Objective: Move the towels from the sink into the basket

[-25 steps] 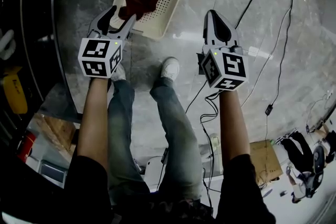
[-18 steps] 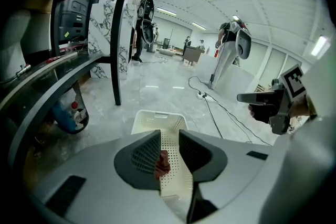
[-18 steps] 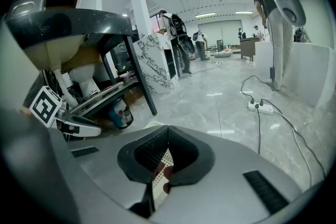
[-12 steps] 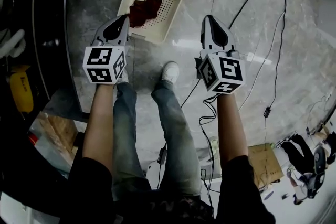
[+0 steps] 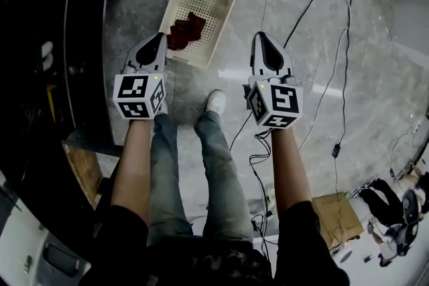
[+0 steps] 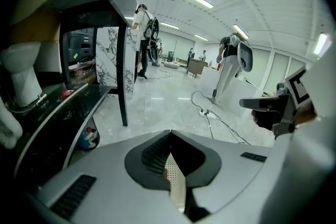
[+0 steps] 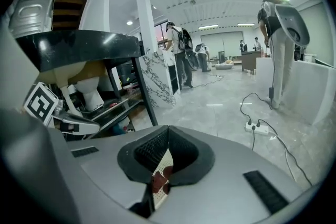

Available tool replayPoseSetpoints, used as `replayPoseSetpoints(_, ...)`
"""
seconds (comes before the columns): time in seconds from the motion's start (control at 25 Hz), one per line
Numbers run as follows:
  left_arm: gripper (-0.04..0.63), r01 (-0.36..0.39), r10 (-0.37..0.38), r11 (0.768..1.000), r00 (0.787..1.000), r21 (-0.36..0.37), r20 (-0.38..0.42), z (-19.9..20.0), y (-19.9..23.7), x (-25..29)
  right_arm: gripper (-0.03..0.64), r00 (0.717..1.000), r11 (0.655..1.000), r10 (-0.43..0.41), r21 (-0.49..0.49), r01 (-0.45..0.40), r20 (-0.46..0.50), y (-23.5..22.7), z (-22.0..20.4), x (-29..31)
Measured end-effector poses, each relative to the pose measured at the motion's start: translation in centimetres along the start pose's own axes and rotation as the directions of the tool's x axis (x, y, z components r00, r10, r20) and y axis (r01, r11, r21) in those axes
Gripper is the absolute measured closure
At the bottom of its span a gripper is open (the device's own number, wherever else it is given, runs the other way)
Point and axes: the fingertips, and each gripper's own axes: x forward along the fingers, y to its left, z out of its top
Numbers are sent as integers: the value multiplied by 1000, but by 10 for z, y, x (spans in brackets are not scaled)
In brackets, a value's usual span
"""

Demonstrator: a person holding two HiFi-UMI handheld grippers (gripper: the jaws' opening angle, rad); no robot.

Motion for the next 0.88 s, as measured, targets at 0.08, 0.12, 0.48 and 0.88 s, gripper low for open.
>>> replayPoseSetpoints(0.08,580,8,-8,1000,1000,7,25,20,-6,-12,601,1000,1000,-5,2,5,15,2,18,-8)
replayPoseSetpoints(0.12,580,11,-12,1000,999,12,37,30,-9,-18,601,1000,1000,-6,7,6,23,3,27,-13)
replayPoseSetpoints(0.48,580,-1,-5,999,991,38,137,125,-40,-90,601,994,1000,-11,3,11,109,10,120,-76)
replayPoseSetpoints(0.88,580,-33,15,997,971,72,237,219,-58,-165,601,979,999,-29,-6,31,202,14,220,-145)
